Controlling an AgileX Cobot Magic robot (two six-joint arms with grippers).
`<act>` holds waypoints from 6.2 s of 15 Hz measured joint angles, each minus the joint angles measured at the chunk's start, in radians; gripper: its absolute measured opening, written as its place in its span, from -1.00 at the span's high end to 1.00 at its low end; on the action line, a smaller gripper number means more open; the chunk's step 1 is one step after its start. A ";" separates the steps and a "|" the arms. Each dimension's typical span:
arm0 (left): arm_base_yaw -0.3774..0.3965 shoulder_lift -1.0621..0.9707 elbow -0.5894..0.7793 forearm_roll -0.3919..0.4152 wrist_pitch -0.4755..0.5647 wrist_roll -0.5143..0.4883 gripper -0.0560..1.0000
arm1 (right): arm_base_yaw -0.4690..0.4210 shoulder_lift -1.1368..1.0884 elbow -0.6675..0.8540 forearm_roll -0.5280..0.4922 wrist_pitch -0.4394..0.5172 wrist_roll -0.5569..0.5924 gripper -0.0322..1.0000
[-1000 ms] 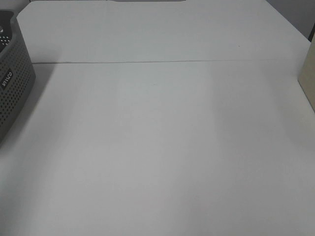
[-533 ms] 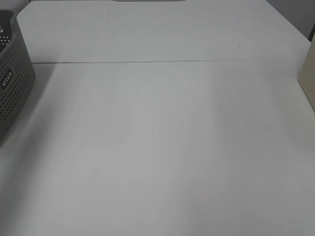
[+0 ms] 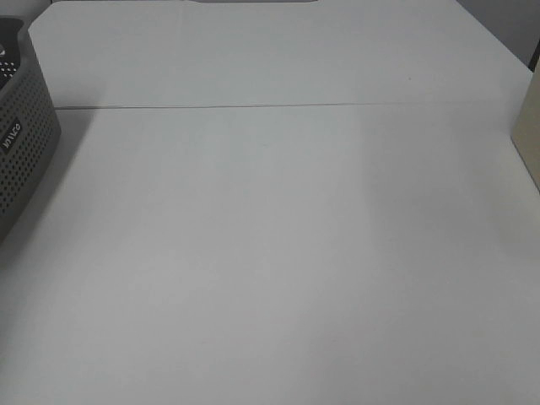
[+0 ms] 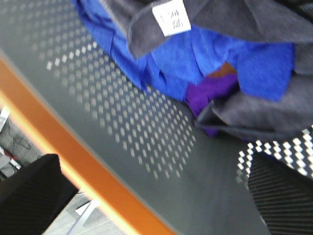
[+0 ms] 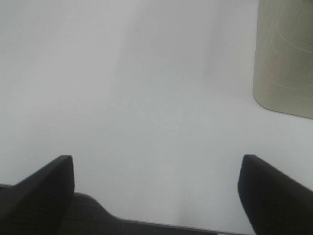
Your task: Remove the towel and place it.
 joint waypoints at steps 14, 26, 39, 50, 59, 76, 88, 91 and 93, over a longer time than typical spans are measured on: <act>0.015 0.355 -0.220 -0.123 -0.018 0.148 -0.96 | 0.000 0.000 0.000 0.000 0.000 0.000 -0.74; 0.024 0.402 -0.240 -0.147 -0.005 0.101 0.30 | 0.000 0.000 0.000 0.000 0.000 0.000 -0.74; 0.021 0.313 -0.240 -0.128 -0.004 0.044 0.89 | 0.000 0.000 0.000 0.000 0.000 0.000 -0.74; 0.001 -0.179 -0.242 -0.461 0.003 -0.009 0.89 | 0.000 0.000 0.000 0.000 0.000 0.000 -0.74; -0.382 -0.398 -0.248 -0.484 0.007 -0.151 0.89 | 0.000 0.000 0.000 -0.003 0.000 0.000 -0.74; -0.721 -0.349 -0.249 -0.726 -0.076 -0.127 0.89 | 0.068 1.242 -0.323 1.390 -0.104 -1.445 -0.71; -0.721 -0.316 -0.249 -0.881 -0.196 -0.105 0.89 | 0.358 1.586 -0.573 1.400 -0.320 -1.363 -0.67; -0.721 -0.312 -0.249 -0.881 -0.196 -0.102 0.89 | 0.358 1.595 -0.573 1.399 -0.320 -1.361 -0.44; -0.721 -0.312 -0.249 -0.877 -0.196 -0.102 0.89 | 0.358 1.595 -0.573 1.326 -0.326 -1.334 0.03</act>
